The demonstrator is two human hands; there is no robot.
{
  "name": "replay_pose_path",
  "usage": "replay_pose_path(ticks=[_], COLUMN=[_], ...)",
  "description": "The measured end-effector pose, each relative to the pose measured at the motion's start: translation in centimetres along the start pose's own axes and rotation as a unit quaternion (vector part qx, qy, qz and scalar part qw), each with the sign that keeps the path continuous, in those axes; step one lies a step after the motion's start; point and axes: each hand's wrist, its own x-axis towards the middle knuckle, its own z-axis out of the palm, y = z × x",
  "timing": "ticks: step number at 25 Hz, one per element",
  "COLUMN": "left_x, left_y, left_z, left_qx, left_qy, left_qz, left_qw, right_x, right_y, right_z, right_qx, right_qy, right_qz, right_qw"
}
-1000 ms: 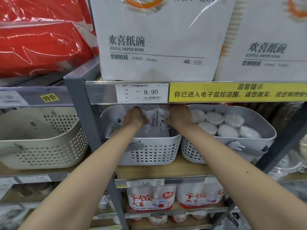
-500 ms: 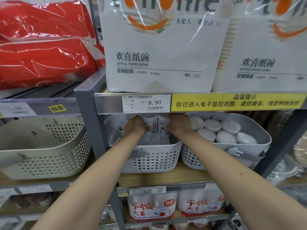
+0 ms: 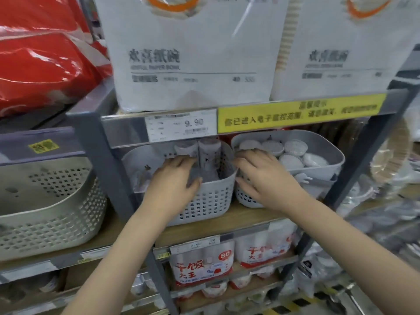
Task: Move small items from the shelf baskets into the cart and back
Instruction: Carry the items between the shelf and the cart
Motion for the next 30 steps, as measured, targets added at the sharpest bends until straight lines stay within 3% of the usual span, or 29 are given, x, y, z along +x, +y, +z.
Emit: replay_pose_path(ticks=[3, 8, 11, 15, 18, 22, 30], left_x=[-1.8, -3.2, -3.9, -4.6, -4.9, -5.2, -1.6], left_y=[3.1, 11.9, 18.1, 27.3, 33.5, 39.4, 43.8], left_z=[1.5, 7.9, 12.4, 17.8, 21.9, 26.8, 34.7], left_qx=[-0.012, -0.075, -0.137, -0.208, -0.227, -0.215, -0.159], left_qy=[0.026, -0.064, -0.132, -0.227, -0.3, -0.367, -0.452], left_qz=[0.163, 0.281, 0.324, 0.365, 0.361, 0.344, 0.267], left_qw=[0.986, 0.955, 0.927, 0.879, 0.853, 0.837, 0.836], right_x=[-7.1, -21.6, -29.5, -38.8, -44.6, -50.3, -52.3], right_y=[0.4, 1.8, 2.3, 3.5, 4.3, 6.3, 14.4], right_z=[-1.4, -1.3, -1.1, -1.9, -2.8, -3.5, -1.2], right_qx=[-0.042, -0.006, 0.026, 0.065, 0.094, 0.121, 0.19], right_qy=[0.014, -0.017, -0.027, -0.007, 0.001, 0.0, -0.022], right_qz=[0.036, 0.284, 0.433, 0.62, 0.708, 0.769, 0.772], right_qw=[0.998, 0.959, 0.9, 0.782, 0.7, 0.628, 0.606])
